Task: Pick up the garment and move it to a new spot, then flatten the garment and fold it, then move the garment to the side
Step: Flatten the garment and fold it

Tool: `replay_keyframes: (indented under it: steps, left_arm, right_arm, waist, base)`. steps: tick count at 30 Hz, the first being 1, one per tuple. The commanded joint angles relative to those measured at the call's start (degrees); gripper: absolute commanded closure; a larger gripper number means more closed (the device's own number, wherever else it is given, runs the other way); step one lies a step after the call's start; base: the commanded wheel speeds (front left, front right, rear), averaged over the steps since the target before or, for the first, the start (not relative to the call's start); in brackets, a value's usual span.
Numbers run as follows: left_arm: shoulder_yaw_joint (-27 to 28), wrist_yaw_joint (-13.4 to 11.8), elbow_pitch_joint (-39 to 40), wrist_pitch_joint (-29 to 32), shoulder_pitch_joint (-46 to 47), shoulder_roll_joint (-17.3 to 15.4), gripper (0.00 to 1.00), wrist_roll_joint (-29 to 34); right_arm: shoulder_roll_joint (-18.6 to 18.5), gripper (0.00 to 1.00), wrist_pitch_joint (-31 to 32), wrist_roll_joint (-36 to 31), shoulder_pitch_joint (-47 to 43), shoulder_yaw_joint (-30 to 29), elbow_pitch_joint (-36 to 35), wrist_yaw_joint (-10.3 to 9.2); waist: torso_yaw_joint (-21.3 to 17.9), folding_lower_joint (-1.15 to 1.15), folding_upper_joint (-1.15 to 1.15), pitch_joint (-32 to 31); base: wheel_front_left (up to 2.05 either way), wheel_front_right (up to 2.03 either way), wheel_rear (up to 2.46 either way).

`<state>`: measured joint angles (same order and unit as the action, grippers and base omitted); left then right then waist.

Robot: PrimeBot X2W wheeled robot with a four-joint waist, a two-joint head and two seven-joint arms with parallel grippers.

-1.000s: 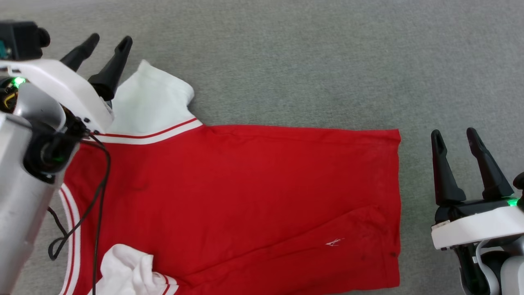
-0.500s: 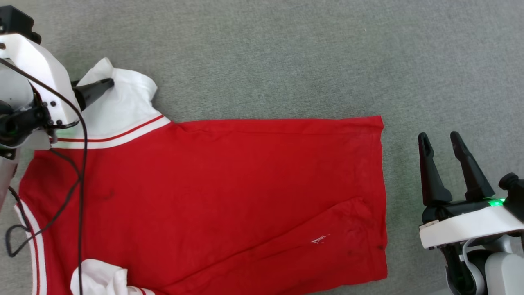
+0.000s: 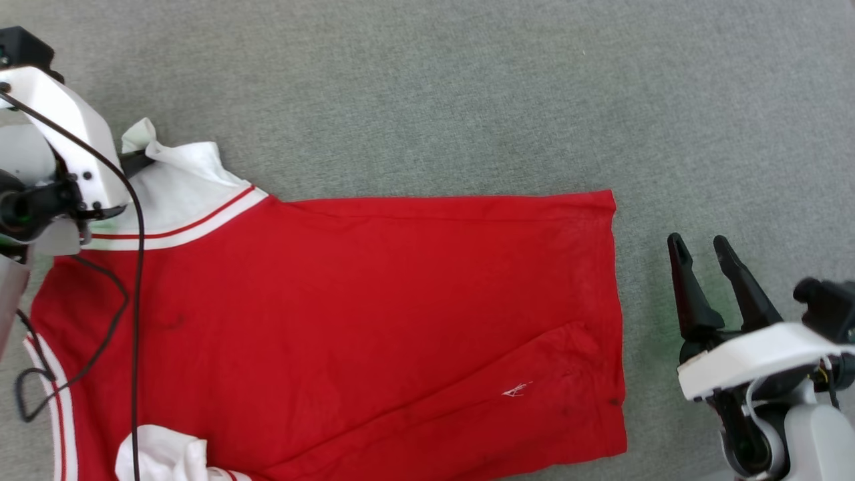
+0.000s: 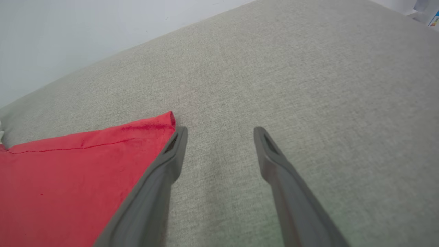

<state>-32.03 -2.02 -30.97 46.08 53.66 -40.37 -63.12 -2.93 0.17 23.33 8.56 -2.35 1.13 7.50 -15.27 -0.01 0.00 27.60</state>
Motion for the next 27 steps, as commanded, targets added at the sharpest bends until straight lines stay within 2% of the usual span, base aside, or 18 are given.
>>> replay_keyframes:
  steps: [1,4,11,16,19,27]
  left_arm:
    - [-1.8,0.3,-1.4,0.0,-3.5,1.4,1.00,0.7]
    - [-1.1,1.1,-0.3,-3.0,-1.6,1.4,1.00,1.7]
    - [-1.4,3.0,2.4,-9.7,-0.6,2.2,1.00,4.6]
    - [-1.8,3.5,4.3,-11.7,-1.0,3.4,1.00,5.2]
    - [-1.9,4.1,5.1,-12.5,-1.0,3.9,1.00,5.0]
    - [-1.9,5.3,6.7,-14.4,-1.0,4.6,1.00,4.9]
  right_arm:
    - [0.1,0.00,1.6,0.4,1.9,-0.4,0.8,-0.02]
    - [0.1,0.00,7.1,0.0,3.6,-1.3,3.0,-0.02]
    - [0.1,0.00,25.9,-3.9,9.2,-1.2,3.9,-0.02]
    - [-0.5,0.00,37.9,-6.5,13.8,-2.0,3.2,-0.02]
    - [-1.6,0.00,42.8,-7.8,16.3,-1.5,3.3,-0.02]
    - [-3.2,0.00,58.2,-8.8,18.3,0.8,7.2,-0.02]
  waist:
    - [0.6,0.01,0.00,-0.7]
    - [1.6,0.01,0.00,-1.8]
    - [4.6,0.01,0.00,-3.9]
    - [7.2,0.01,0.00,-3.7]
    - [8.5,0.01,0.00,-3.1]
    - [10.9,0.01,0.00,-1.9]
  base:
    - [0.00,0.00,0.00]
    - [0.00,0.00,0.00]
    - [0.00,0.00,0.00]
    - [0.00,0.00,0.00]
    - [0.00,0.00,0.00]
    - [0.00,0.00,0.00]
